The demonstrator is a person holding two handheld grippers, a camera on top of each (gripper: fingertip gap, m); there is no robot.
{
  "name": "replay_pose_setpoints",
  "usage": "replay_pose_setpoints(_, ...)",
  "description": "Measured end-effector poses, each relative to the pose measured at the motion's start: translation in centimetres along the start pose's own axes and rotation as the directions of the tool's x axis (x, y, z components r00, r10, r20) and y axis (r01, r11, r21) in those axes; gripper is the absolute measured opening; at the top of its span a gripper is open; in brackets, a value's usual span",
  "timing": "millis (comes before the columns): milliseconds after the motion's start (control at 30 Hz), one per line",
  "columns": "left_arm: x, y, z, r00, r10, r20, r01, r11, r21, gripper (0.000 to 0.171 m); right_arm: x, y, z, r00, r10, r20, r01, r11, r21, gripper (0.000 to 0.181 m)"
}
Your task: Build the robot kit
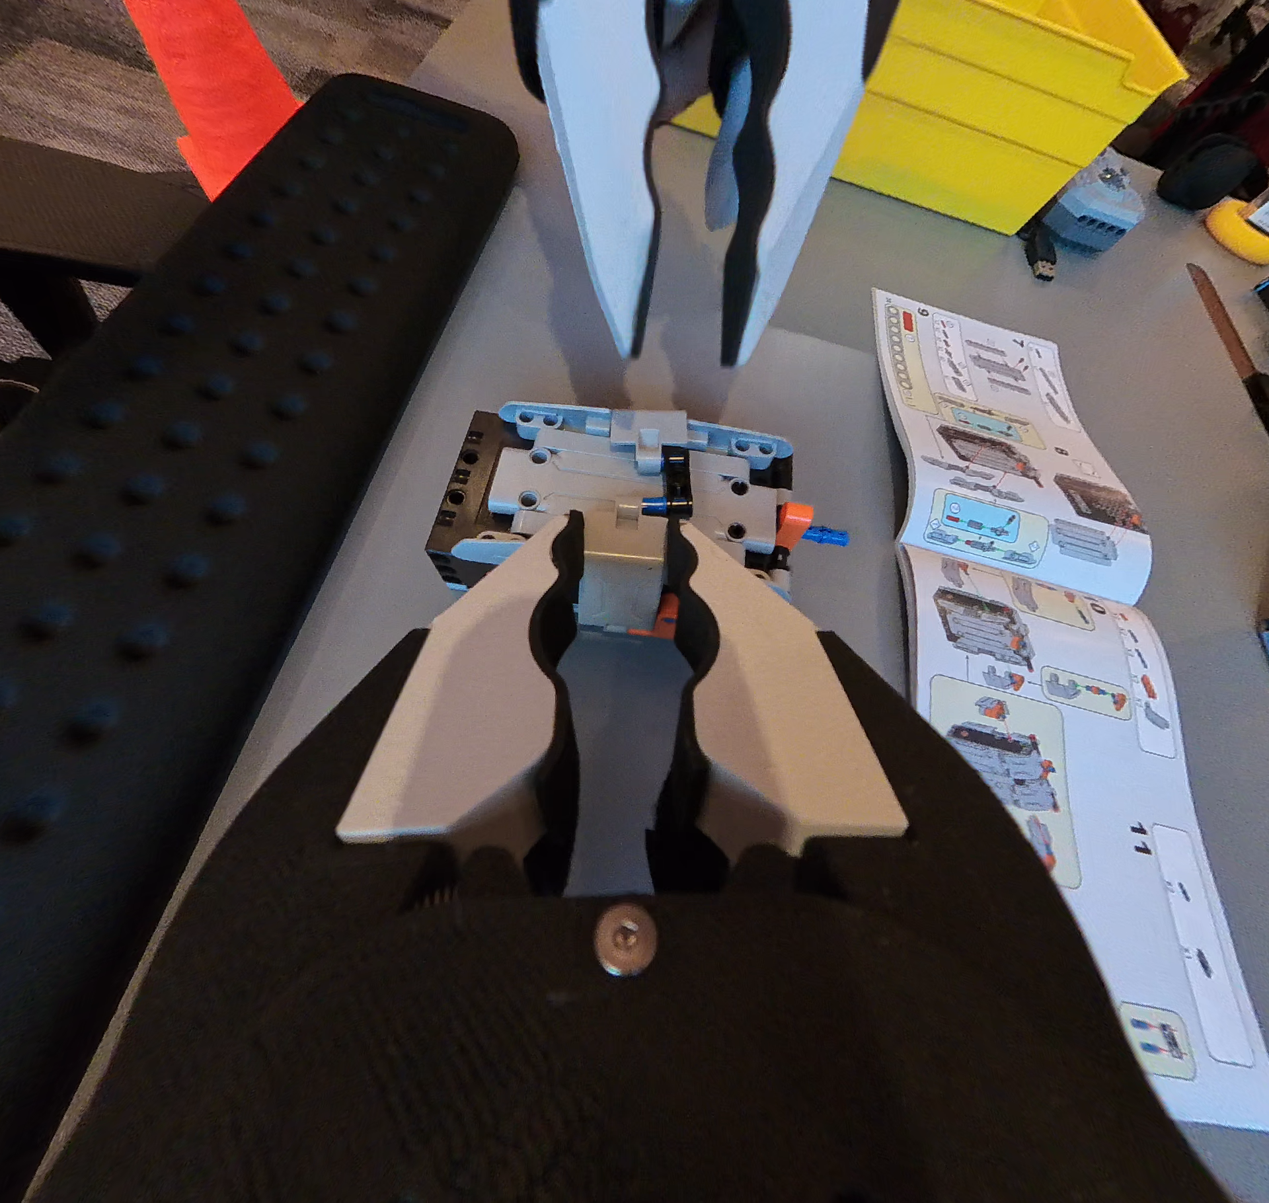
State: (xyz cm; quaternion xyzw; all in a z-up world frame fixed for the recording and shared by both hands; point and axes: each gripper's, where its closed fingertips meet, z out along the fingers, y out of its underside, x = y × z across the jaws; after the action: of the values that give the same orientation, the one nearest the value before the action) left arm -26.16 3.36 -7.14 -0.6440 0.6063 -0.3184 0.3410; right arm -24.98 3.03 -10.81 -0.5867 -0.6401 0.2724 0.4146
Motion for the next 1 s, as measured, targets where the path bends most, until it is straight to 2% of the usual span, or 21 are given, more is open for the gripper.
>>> replay_pose_setpoints(133, 0.1, 0.9, 1.7, 0.998, 0.010, -0.066, -0.018, 0.992, -0.124, 0.024, 0.0, 0.3, 0.1, 1.000, 0.026, 0.009, -0.026, 1.000, 0.003, 0.023)
replay_pose_setpoints(400, -0.5, 3.2, 3.3, 0.998, 0.037, -0.060, -0.053, 0.956, -0.287, 0.027, 0.2, 0.5, 0.2, 0.999, 0.046, 0.023, -0.046, 0.999, 0.007, 0.023)
replay_pose_setpoints(533, -0.6, 3.6, 3.5, 0.997, 0.011, -0.080, -0.034, 0.956, -0.293, 0.015, 0.2, 0.6, 0.2, 0.998, 0.063, 0.028, -0.063, 0.998, 0.019, 0.023)
replay_pose_setpoints(800, -0.7, 3.6, 3.5, 0.997, -0.006, -0.070, -0.013, 0.964, -0.264, 0.020, 0.5, 0.6, -0.1, 0.994, 0.113, 0.009, -0.113, 0.993, 0.023, 0.024)
replay_pose_setpoints(1000, -0.7, 3.7, 3.4, 0.996, -0.029, -0.081, 0.008, 0.967, -0.254, 0.015, 0.4, 0.7, -0.1, 0.985, 0.168, 0.039, -0.169, 0.985, 0.023, 0.021)
